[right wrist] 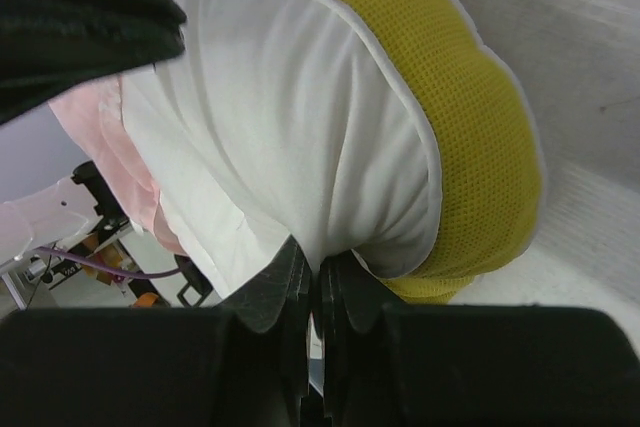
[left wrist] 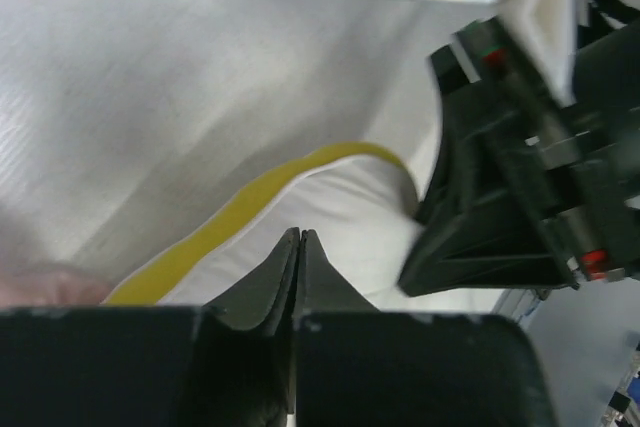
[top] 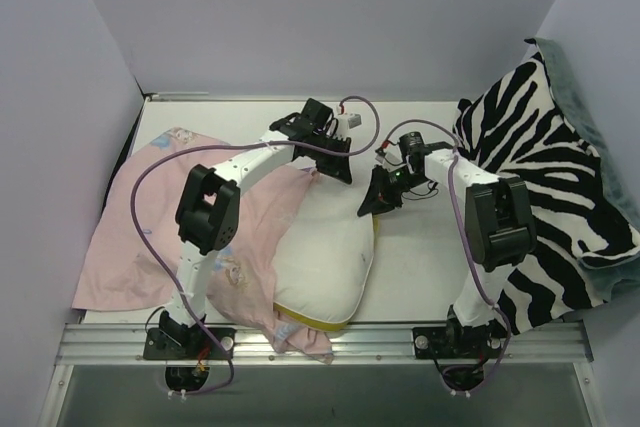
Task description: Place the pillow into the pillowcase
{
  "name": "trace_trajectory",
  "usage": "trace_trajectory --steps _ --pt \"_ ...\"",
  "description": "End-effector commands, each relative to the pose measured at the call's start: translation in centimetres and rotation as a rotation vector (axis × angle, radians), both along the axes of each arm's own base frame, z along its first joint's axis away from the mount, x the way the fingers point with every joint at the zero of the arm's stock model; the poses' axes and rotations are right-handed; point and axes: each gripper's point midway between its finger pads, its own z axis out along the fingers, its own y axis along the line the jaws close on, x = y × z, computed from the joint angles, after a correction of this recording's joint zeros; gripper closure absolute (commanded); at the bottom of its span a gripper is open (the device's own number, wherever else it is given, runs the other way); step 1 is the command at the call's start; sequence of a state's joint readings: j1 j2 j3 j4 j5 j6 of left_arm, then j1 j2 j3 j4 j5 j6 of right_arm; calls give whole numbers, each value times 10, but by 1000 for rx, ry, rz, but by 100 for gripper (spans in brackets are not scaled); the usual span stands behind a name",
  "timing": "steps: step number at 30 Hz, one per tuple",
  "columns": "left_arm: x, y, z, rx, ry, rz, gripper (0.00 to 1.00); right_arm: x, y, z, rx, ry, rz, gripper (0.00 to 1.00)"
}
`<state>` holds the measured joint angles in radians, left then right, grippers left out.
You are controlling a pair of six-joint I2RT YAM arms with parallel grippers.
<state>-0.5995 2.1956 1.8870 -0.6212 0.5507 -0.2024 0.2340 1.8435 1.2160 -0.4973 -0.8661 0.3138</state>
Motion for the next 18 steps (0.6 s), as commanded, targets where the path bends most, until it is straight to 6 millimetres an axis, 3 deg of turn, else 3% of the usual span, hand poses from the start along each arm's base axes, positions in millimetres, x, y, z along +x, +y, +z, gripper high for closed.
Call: trace_trajectory --steps 1,2,3,6,9,12,16,18 --pt "0 -23 58 -150 -66 -13 99 -1 12 29 83 -37 23 100" --pt "14 -11 56 -90 -121 49 92 -3 10 31 83 -45 22 100" --pt "24 -2 55 -43 -179 70 71 -7 6 27 68 -41 20 100" --pt "51 36 54 151 -370 143 37 -15 2 26 55 -42 25 100" --pt "62 76 40 338 -421 192 23 -22 0 21 46 -30 26 100" --pt "61 92 17 426 -406 130 20 -26 -2 20 41 -26 28 100" --pt "52 93 -19 468 -316 68 18 -28 -3 19 37 -34 34 100" --pt "49 87 -26 446 -282 51 18 -27 -3 19 35 -34 33 100"
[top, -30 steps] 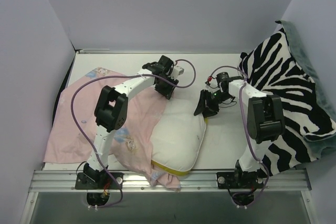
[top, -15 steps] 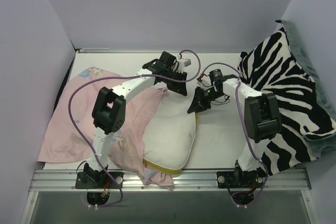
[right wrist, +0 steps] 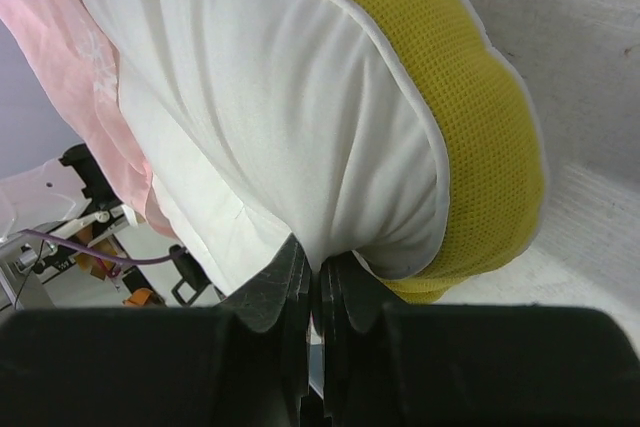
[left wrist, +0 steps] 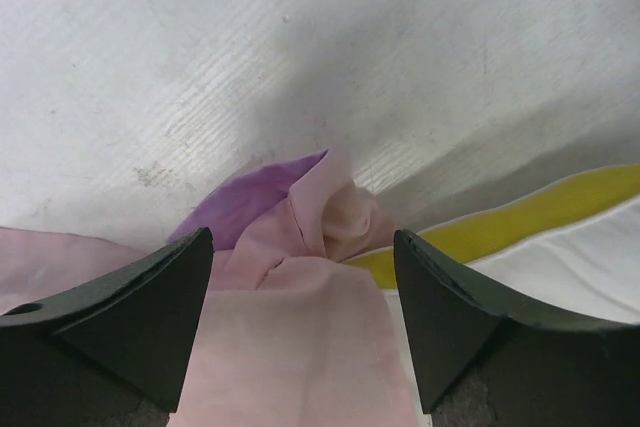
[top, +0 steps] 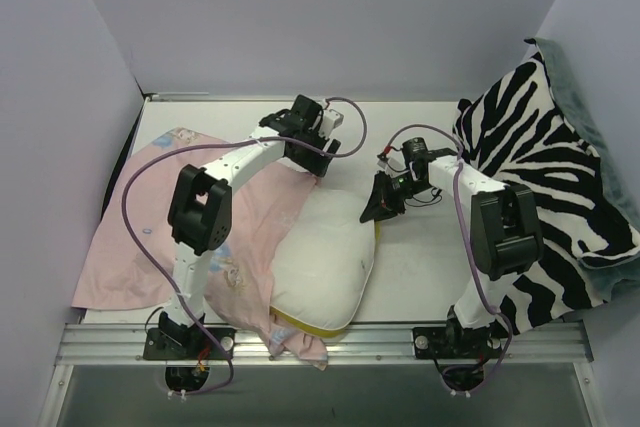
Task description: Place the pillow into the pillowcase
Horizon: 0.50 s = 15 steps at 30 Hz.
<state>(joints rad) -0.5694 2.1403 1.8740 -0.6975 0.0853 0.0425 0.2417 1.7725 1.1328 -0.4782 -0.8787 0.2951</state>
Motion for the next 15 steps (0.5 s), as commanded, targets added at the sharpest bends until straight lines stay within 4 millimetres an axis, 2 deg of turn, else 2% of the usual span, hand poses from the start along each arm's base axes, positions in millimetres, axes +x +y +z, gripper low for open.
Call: trace_trajectory --steps 1,4,6,8,9,10,11,12,13,14,15 --pt "-8 0 -25 48 70 -43 19 -6 -2 17 21 -24 10 100" --pt "-7 1 -38 51 99 -14 22 -7 -3 20 14 -48 18 100" --pt "-8 -3 -43 33 122 -5 37 -8 -2 20 6 -64 31 100" --pt "-13 -17 -47 -38 179 -29 59 -8 -2 21 -2 -79 39 100" --pt "-18 -28 -42 -108 221 -12 88 -7 -2 21 -9 -93 47 100" --pt "-19 -41 -33 -176 246 -15 98 -7 1 21 -10 -93 56 100" --pt "-34 -63 -19 -302 344 -4 100 -7 2 20 -12 -97 60 100" --pt "-33 -82 2 -393 321 -40 100 -7 4 20 -10 -94 63 100" --pt "-38 -95 16 -451 326 -61 100 -7 11 21 -5 -92 74 100" --pt "-50 -115 33 -540 376 -62 100 -6 14 22 0 -96 82 100" --pt "-42 -131 60 -634 311 -90 100 -4 18 24 1 -104 92 100"
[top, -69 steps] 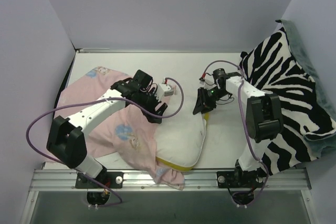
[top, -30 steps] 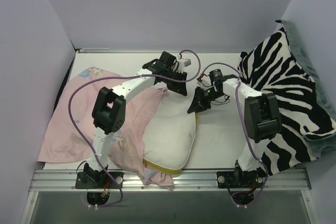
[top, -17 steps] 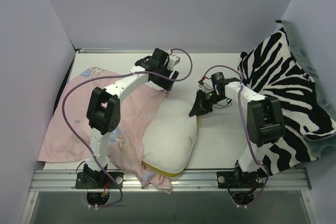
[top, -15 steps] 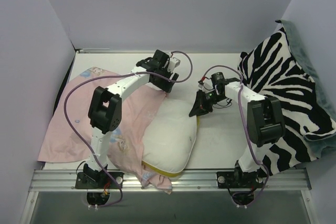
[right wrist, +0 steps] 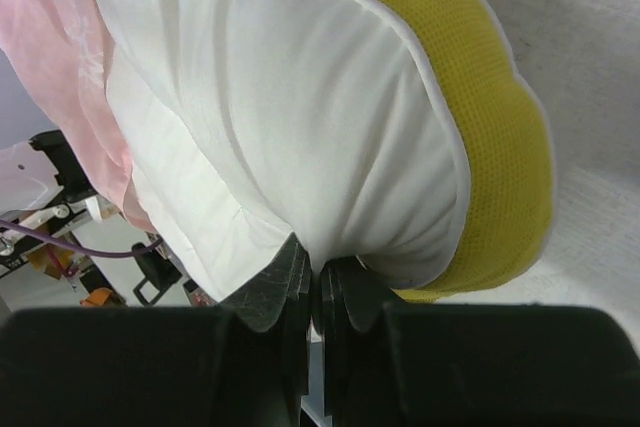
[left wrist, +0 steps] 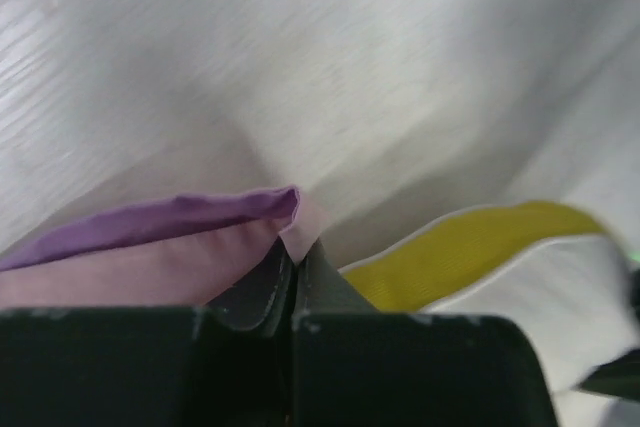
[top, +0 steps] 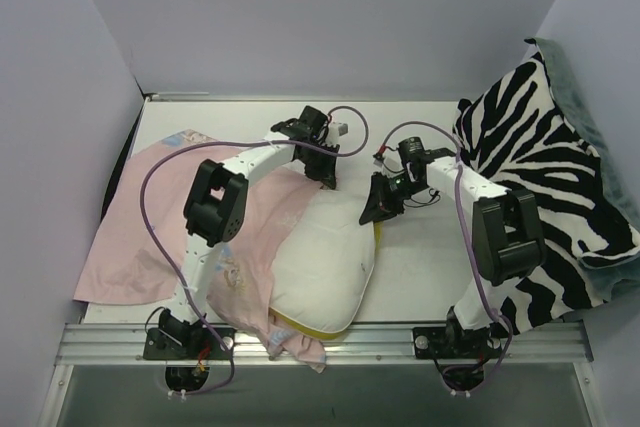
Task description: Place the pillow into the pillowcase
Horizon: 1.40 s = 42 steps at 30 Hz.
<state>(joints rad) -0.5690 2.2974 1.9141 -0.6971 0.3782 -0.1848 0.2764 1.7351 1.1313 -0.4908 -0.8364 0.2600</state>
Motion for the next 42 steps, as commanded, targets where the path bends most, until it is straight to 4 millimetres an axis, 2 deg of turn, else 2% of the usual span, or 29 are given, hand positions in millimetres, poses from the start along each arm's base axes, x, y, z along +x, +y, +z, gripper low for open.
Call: trace_trajectory --steps 1,2,3,6,9,11,12,13,14,15,16,17,18,19,20,21,22,23,24,25,26,27,28,31,36,38,39,41,42 --pt "-9 -92 120 -464 -36 -36 100 -1 21 21 36 -49 65 100" --pt "-7 -102 139 -504 -38 -21 100 -1 23 23 38 -55 72 100" --pt "-14 -114 138 -505 -24 -27 100 -1 24 25 39 -64 74 100" --pt "-20 -125 143 -513 -4 20 100 1 23 32 51 -77 65 100" --pt "-27 -127 126 -492 25 54 100 6 16 35 61 -78 38 100" --pt "-14 -119 115 -467 -16 91 99 13 6 33 54 -74 4 100" --pt "-6 -114 115 -446 -45 90 91 17 1 32 49 -79 -8 100" --pt "11 -100 117 -420 -98 102 68 20 -4 31 40 -90 -16 100" --pt "18 -87 118 -371 -161 57 56 27 -11 28 13 -122 -13 100" --pt "28 -77 142 -367 -237 35 44 34 -21 27 -8 -141 -34 100" --pt "41 -59 150 -313 -307 41 31 40 -28 26 -28 -161 -42 100" --pt "38 -39 146 -207 -355 -33 22 48 -39 21 -74 -179 -59 96" --pt "37 -25 161 -164 -410 -56 21 59 -48 24 -84 -190 -87 93" --pt "34 -12 159 -106 -429 -74 21 65 -55 25 -96 -191 -111 90" --pt "30 10 170 -25 -493 -117 20 68 -62 21 -123 -162 -143 74" --pt "23 20 167 21 -503 -146 20 76 -71 26 -127 -161 -182 63" --pt "14 33 152 84 -503 -202 19 76 -74 26 -133 -137 -202 50" --pt "7 44 146 130 -499 -218 18 69 -77 26 -137 -93 -215 33" --pt "1 51 154 149 -526 -230 17 63 -78 25 -132 -56 -238 24" --pt "-7 57 143 190 -516 -260 16 55 -79 23 -124 -22 -248 18" --pt "-15 58 140 213 -510 -282 16 46 -78 23 -112 12 -251 12" --pt "-19 59 135 238 -501 -300 15 38 -75 22 -94 44 -253 11" --pt "-21 60 130 266 -496 -307 15 21 -71 13 -69 122 -258 10" --pt "-27 57 110 343 -472 -346 15 -7 -59 -2 -20 246 -243 10" --pt "-18 59 73 432 -429 -374 17 -3 -45 -14 23 277 -225 15" --pt "-11 63 59 474 -419 -374 18 3 -41 -19 34 291 -221 21" --pt "-6 62 60 482 -428 -369 18 4 -39 -20 37 296 -217 24" --pt "2 68 51 526 -426 -366 26 6 -38 -23 44 298 -214 35" --pt "7 68 52 535 -437 -359 30 5 -37 -23 45 299 -208 40"
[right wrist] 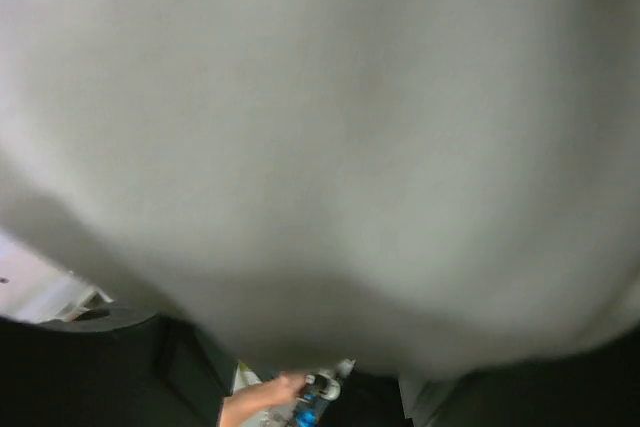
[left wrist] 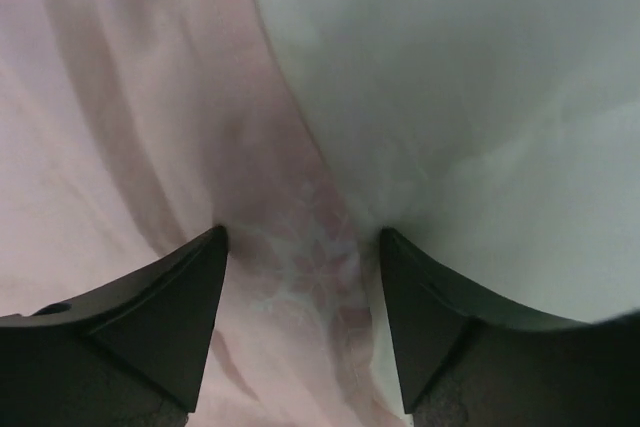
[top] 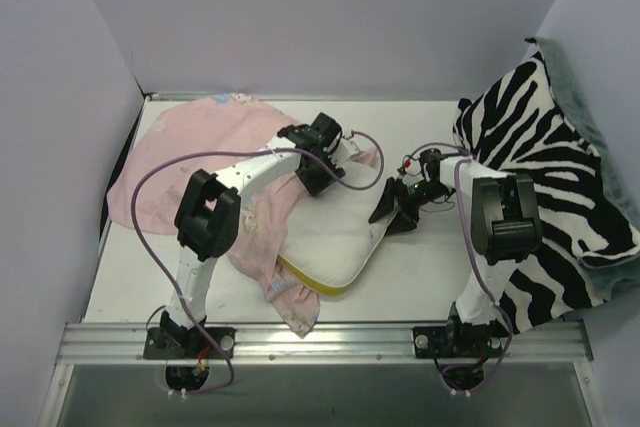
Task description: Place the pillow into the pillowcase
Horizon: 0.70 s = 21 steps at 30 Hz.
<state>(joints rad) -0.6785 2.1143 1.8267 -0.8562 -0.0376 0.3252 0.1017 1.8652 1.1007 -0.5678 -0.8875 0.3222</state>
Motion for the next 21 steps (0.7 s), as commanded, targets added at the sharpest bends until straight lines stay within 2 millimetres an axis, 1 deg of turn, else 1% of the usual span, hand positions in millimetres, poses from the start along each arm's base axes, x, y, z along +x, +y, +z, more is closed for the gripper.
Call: trace_trajectory --steps 1,2,4,5,6,7,8,9,10,11,12,13,14,15,16,17,18,19,20,21 --pt "26 12 17 58 -93 18 36 5 7 9 44 1 2 50" --pt "27 12 19 48 -94 21 46 6 7 9 38 -5 2 56" --pt "29 5 30 9 -102 7 56 8 7 9 42 -16 6 67" --pt "24 -6 36 -36 -92 -26 59 10 8 10 45 -27 6 75" --pt "20 -13 40 -62 -85 -48 70 11 10 12 56 -25 0 78" --pt "13 -24 44 -93 -69 -90 76 12 13 13 62 -31 4 83" --pt "5 -35 49 -117 -60 -125 83 16 16 15 72 -48 2 93" --pt "-12 -56 52 -155 -35 -190 94 18 18 15 76 -50 1 95" --pt "-25 -66 52 -170 -1 -231 98 21 25 20 97 -49 1 100" --pt "-34 -80 60 -207 11 -266 100 26 28 23 110 -67 0 100" --pt "-53 -99 65 -259 54 -319 100 29 31 26 123 -72 -9 100" --pt "-65 -105 71 -295 102 -328 100 32 36 33 160 -52 -39 100" --pt "-74 -119 91 -376 123 -362 100 45 41 42 192 -103 -57 100" --pt "-83 -127 103 -437 158 -378 100 52 44 50 222 -121 -76 100" --pt "-104 -141 124 -552 248 -414 100 60 47 60 256 -143 -95 100" --pt "-112 -147 138 -604 275 -430 100 79 54 84 324 -185 -152 100" --pt "-118 -154 162 -666 277 -459 100 87 56 96 360 -211 -180 100" --pt "-131 -159 176 -725 330 -488 100 97 61 111 407 -235 -213 100" --pt "-135 -161 186 -753 343 -504 100 110 68 135 492 -281 -254 100" --pt "-138 -163 199 -787 343 -523 100 112 73 146 533 -284 -268 100"
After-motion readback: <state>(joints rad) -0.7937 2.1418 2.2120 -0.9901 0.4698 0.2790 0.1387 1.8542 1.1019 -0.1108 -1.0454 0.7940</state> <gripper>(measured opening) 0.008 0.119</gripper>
